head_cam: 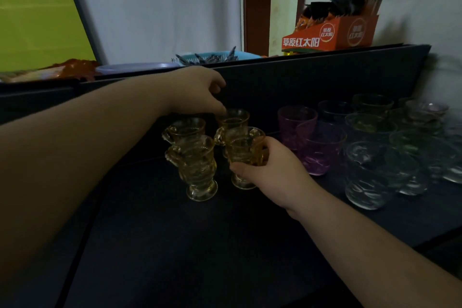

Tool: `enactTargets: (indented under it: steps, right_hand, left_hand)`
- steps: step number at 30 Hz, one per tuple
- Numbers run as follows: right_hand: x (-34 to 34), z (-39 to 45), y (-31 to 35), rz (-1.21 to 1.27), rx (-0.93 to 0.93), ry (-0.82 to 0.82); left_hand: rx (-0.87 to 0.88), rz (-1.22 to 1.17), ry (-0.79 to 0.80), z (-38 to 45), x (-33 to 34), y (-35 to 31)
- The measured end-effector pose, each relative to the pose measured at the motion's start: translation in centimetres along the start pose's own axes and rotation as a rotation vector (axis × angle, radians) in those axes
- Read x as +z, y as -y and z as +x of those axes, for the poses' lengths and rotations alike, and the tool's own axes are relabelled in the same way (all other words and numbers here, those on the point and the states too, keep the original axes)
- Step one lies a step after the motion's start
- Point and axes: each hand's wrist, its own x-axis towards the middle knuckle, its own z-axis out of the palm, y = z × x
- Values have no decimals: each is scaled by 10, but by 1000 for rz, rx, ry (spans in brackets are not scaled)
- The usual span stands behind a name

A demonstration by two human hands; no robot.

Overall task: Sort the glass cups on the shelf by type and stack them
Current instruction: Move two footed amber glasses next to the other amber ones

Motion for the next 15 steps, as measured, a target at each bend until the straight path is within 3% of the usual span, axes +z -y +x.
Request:
enactTargets:
  steps: [5, 9, 15]
  right_hand:
    - [2, 1, 4, -3, 4, 14]
    - [-4, -11, 10, -47, 52, -18]
    - [-19, -61, 14, -130, -83, -137]
  left_hand:
    - [35, -227, -251, -44, 8, -1]
    - [-20, -555, -330, -83, 29, 0]
    - [-5, -749, -500, -142, 53, 15]
